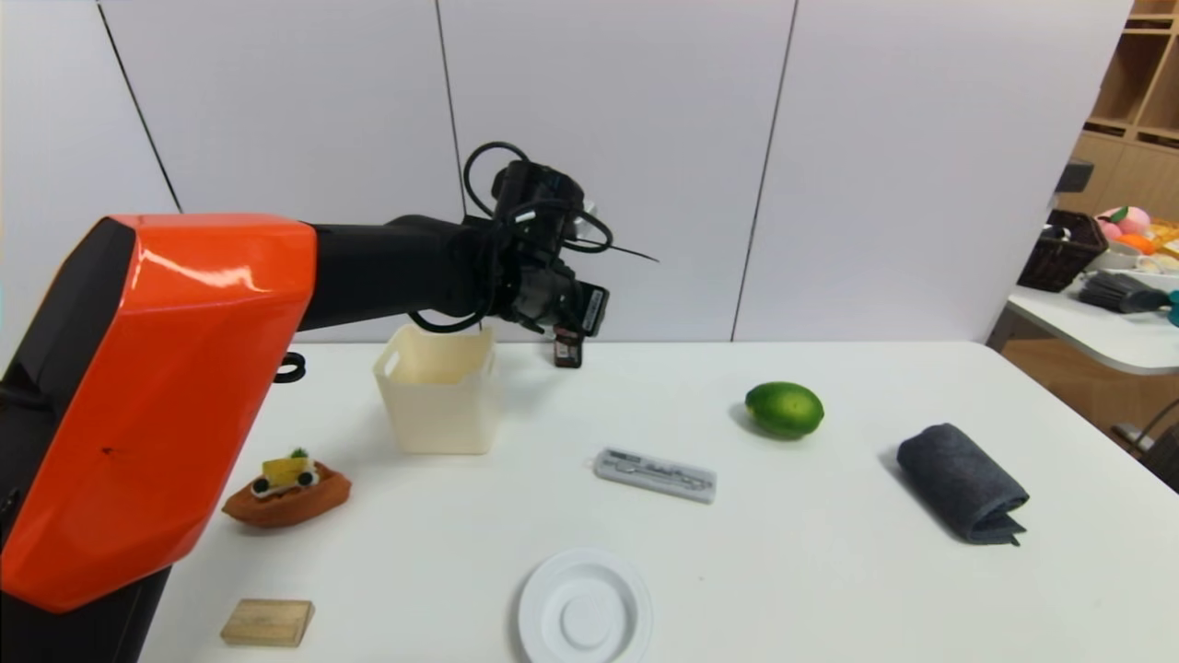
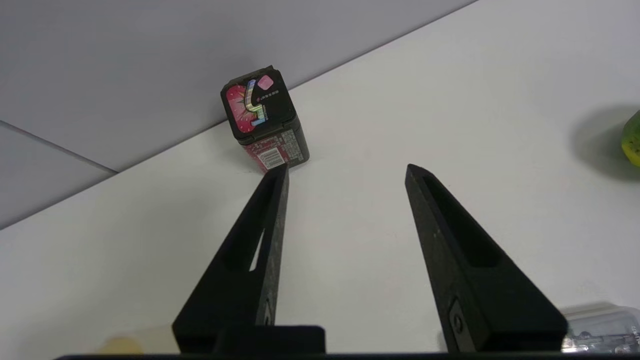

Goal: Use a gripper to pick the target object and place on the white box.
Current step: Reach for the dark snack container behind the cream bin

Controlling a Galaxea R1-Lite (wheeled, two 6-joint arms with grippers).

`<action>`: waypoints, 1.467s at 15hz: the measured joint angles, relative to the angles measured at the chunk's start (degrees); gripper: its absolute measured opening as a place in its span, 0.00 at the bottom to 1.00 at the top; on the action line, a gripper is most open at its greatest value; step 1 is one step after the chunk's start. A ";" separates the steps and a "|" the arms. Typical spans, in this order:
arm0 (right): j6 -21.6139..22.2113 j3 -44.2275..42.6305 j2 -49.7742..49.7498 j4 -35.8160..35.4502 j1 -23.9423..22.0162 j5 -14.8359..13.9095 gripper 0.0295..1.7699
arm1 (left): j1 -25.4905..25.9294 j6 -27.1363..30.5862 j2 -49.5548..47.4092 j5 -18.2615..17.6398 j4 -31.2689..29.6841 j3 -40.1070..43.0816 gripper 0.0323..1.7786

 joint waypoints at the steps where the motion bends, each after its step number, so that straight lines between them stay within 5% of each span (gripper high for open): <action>1: -0.02 0.00 0.00 0.00 0.00 0.00 0.96 | -0.02 0.02 0.39 0.00 -0.65 0.00 0.58; 9: 0.00 0.00 0.00 -0.02 0.00 0.02 0.96 | -0.07 -0.44 3.40 2.79 -4.19 0.00 0.82; 22: -0.05 0.00 0.00 -0.02 0.00 0.00 0.96 | -2.50 -6.90 7.69 13.68 -4.14 0.41 0.93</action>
